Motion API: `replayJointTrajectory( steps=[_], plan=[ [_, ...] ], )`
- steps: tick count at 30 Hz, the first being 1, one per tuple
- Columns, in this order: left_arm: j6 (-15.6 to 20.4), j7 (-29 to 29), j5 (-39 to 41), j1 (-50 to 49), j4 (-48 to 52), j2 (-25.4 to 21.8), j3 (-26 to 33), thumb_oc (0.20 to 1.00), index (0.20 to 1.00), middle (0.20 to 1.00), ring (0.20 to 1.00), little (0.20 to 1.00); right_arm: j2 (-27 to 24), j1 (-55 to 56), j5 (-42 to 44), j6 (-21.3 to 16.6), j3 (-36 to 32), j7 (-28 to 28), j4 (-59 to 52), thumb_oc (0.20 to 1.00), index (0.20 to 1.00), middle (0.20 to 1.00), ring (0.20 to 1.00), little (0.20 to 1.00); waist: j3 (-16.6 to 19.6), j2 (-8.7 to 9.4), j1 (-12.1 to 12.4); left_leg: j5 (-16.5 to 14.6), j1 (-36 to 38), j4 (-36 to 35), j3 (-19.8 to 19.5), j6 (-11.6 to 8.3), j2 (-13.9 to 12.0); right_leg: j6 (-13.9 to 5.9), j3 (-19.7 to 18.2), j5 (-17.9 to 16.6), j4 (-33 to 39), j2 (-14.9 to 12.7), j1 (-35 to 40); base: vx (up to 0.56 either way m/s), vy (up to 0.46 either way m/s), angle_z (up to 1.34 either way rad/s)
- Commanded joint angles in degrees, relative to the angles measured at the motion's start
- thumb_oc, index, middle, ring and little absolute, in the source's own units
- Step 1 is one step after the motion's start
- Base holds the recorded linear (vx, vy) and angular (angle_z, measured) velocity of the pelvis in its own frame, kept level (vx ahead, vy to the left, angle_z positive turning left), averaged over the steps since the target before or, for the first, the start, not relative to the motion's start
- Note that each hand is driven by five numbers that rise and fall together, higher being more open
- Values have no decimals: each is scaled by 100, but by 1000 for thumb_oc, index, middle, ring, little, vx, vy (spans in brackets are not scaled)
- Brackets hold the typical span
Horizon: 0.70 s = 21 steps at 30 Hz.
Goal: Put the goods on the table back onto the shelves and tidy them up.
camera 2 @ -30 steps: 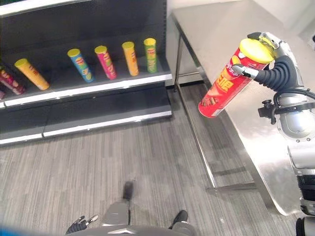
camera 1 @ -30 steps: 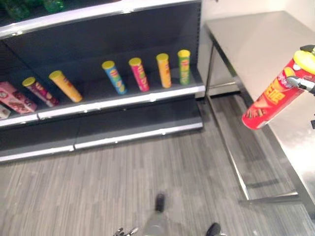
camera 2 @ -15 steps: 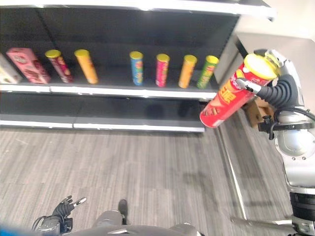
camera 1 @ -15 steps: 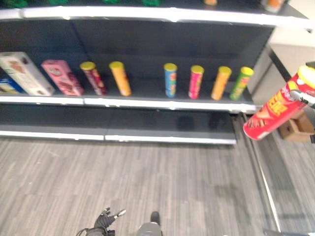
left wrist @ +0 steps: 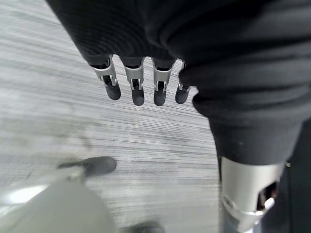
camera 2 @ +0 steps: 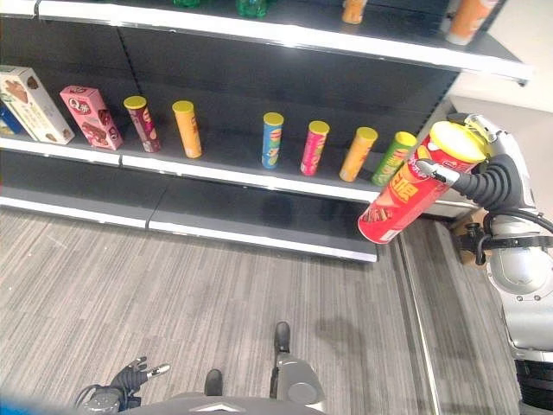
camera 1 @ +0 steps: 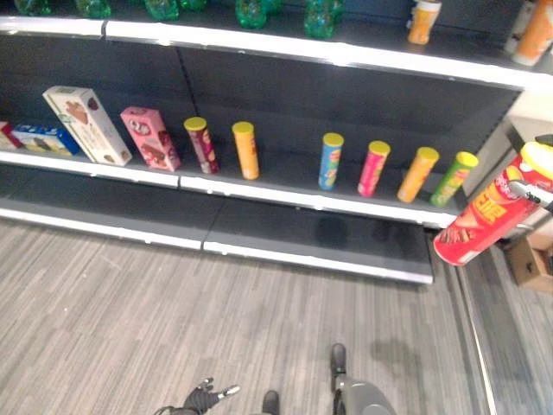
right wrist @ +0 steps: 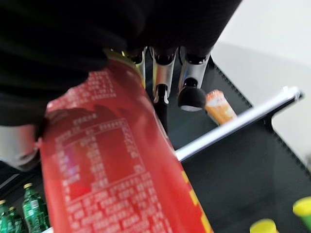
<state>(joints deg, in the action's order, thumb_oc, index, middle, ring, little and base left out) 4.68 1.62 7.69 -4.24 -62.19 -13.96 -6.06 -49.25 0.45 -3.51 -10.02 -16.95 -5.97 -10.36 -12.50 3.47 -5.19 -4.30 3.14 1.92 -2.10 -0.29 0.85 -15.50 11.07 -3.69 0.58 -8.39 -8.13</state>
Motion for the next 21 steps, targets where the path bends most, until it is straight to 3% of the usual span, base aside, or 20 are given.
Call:
replayJointTrajectory(
  steps=[1, 3, 7, 8, 9, 10, 11, 12, 13, 14, 15, 16, 17, 19, 20, 21],
  plan=[
    [115, 103, -240, 51, 225, -454, 27, 1000, 1000, 1000, 1000, 1000, -343, -70, 215, -245, -332, 178, -434, 200, 200, 200, 200, 200, 144, 5, -174, -414, 1000, -692, -60, 68, 545, 435, 263, -645, 442, 514, -487, 153, 0, 46],
    [111, 108, -290, 55, 240, -401, -10, 1000, 1000, 1000, 1000, 1000, -397, -25, 74, -250, -299, 248, -532, 200, 200, 200, 200, 200, 203, -7, -186, -518, 1105, -692, -130, 89, 558, 525, 288, -744, 442, 499, -423, 321, -66, 72],
    [89, 90, -344, 8, 267, -323, -106, 1000, 1000, 1000, 1000, 1000, -402, -21, -32, -270, 15, 460, -743, 200, 200, 200, 200, 200, 395, -204, -283, -719, 1396, -687, -264, 5, 322, 681, 469, -640, 390, 574, -199, 355, -109, 58],
    [85, 93, -349, 4, 307, -309, -175, 1000, 1000, 1000, 1000, 1000, -381, -152, 75, -309, 415, 650, -794, 200, 200, 200, 200, 200, 473, -329, -263, -849, 1449, -327, -197, -176, 139, 796, 607, -428, 331, 627, 2, 358, -143, 35],
    [84, 93, -348, -2, 310, -307, -166, 1000, 1000, 1000, 1000, 1000, -387, -171, 76, -312, 435, 649, -783, 200, 200, 200, 200, 200, 471, -337, -276, -869, 1443, -305, -199, -181, 130, 799, 614, -421, 329, 635, 7, 444, -168, 24],
    [75, 95, -273, -31, 381, -293, -157, 1000, 1000, 1000, 1000, 1000, -423, -305, 45, -295, 748, 749, -755, 200, 200, 200, 200, 200, 484, -456, -219, -816, 1337, 298, -24, -438, -34, 873, 677, -234, 344, 748, 228, 243, -89, 29],
    [74, 80, -191, -31, 418, -282, -146, 1000, 1000, 1000, 1000, 1000, -456, -434, 28, -310, 925, 765, -705, 200, 200, 200, 200, 200, 458, -481, -193, -632, 1171, 769, 75, -622, -62, 919, 691, -168, 363, 767, 349, 224, -86, 38],
    [73, 79, -191, -29, 419, -284, -135, 1000, 1000, 1000, 1000, 1000, -455, -461, 27, -314, 946, 761, -690, 200, 200, 200, 200, 200, 470, -447, -222, -604, 1129, 782, 53, -612, -23, 914, 702, -187, 366, 722, 324, 133, -82, 24],
    [52, 65, -15, -64, 613, -297, -166, 1000, 1000, 1000, 1000, 1000, -513, -630, 35, -293, 1160, 777, -705, 200, 200, 200, 200, 200, 302, -448, -95, 41, 508, 2171, 279, -1113, -158, 1062, 673, 42, 406, 722, 645, 48, -53, 25],
    [45, 65, -13, -64, 621, -300, -152, 1000, 1000, 1000, 1000, 1000, -511, -665, 34, -296, 1185, 772, -688, 200, 200, 200, 200, 200, 325, -432, -137, 35, 408, 2257, 250, -1108, -138, 1064, 700, 25, 404, 696, 598, 139, -128, 22],
    [17, 3, 118, -54, 696, -305, -137, 1000, 1000, 1000, 1000, 1000, -555, -829, 13, -276, 1368, 713, -615, 200, 200, 200, 200, 200, 136, -394, -19, 545, -41, 3357, 621, -1352, -455, 1230, 731, 184, 442, 710, 881, 96, -128, 17],
    [-14, -33, 94, -54, 660, -317, -115, 1000, 1000, 1000, 1000, 1000, -547, -897, -50, -249, 1437, 625, -487, 200, 200, 200, 200, 200, 77, -283, 28, 660, -234, 3653, 811, -1283, -500, 1272, 734, 272, 442, 642, 974, 233, -177, -3],
    [-36, -76, 160, -49, 587, -307, -69, 1000, 1000, 1000, 1000, 1000, -643, -996, -133, -199, 1608, 629, -452, 200, 200, 200, 200, 200, 7, -262, 120, 627, -518, 3631, 1121, -1121, -912, 1297, 713, 411, 442, 664, 1131, 256, -109, -10],
    [-48, -85, 172, -87, 454, -292, 3, 1000, 1000, 1000, 1000, 1000, -658, -1114, -113, -182, 1715, 651, -452, 200, 200, 200, 200, 200, -3, -191, 247, 260, -620, 2811, 1327, -821, -1328, 1211, 727, 509, 442, 560, 1297, 326, 13, 10],
    [-27, -148, 178, -141, 335, -300, 57, 1000, 1000, 1000, 1000, 1000, -630, -1229, -82, -210, 1891, 659, -406, 200, 200, 200, 200, 200, -7, -180, 355, 221, -699, 1649, 1263, -752, -1444, 1130, 680, 616, 442, 505, 1368, 300, 122, 12],
    [-28, -163, 228, -178, 300, -297, 98, 1000, 1000, 1000, 1000, 1000, -621, -1294, -49, -218, 1989, 677, -386, 200, 200, 200, 200, 200, 7, -182, 418, 504, -715, 937, 1166, -783, -1469, 1105, 634, 674, 442, 487, 1405, 301, 171, 3]
  ],
)
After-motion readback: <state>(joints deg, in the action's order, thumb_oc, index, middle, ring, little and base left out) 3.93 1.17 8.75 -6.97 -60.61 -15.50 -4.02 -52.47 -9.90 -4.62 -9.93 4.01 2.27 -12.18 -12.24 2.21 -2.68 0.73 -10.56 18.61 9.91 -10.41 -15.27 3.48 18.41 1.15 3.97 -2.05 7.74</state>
